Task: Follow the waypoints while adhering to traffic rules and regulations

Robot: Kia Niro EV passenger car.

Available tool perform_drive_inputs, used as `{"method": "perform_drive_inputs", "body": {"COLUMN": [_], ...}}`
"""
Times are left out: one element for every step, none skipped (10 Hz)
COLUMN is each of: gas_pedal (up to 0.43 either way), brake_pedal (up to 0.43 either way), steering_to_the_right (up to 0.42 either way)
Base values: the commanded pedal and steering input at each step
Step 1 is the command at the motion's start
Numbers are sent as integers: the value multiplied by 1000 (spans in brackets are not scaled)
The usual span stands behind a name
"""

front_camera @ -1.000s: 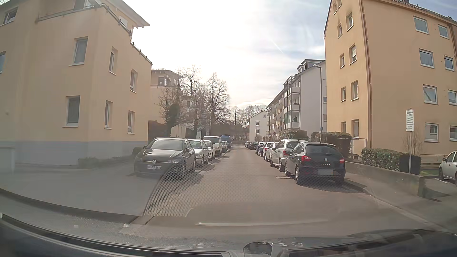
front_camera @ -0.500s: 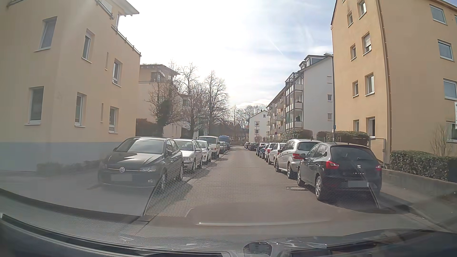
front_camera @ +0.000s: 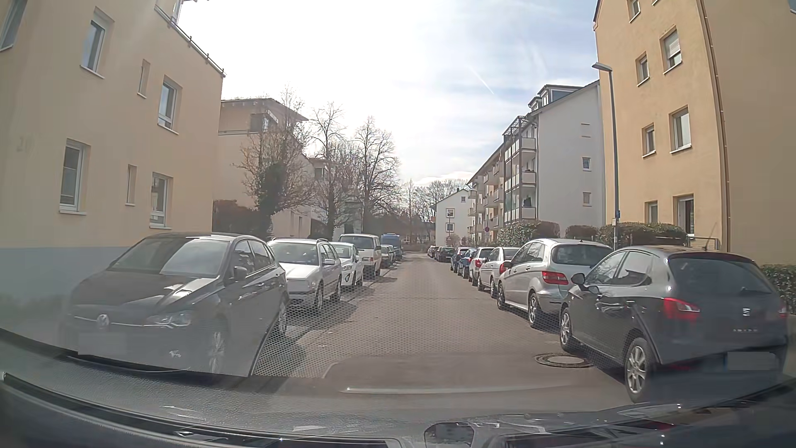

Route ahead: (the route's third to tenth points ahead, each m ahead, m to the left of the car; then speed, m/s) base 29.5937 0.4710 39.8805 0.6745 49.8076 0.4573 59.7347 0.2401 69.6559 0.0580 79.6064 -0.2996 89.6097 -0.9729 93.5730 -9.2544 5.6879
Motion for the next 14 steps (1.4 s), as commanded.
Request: {"method": "perform_drive_inputs", "body": {"gas_pedal": [79,79,79,79,79,79,79,79,79,79,79,67,79,79], "brake_pedal": [0,0,0,0,0,0,0,0,0,0,0,0,0,0], "steering_to_the_right": [0,6,12,13,10,10,10,10,10,9,6,4,4,5]}}
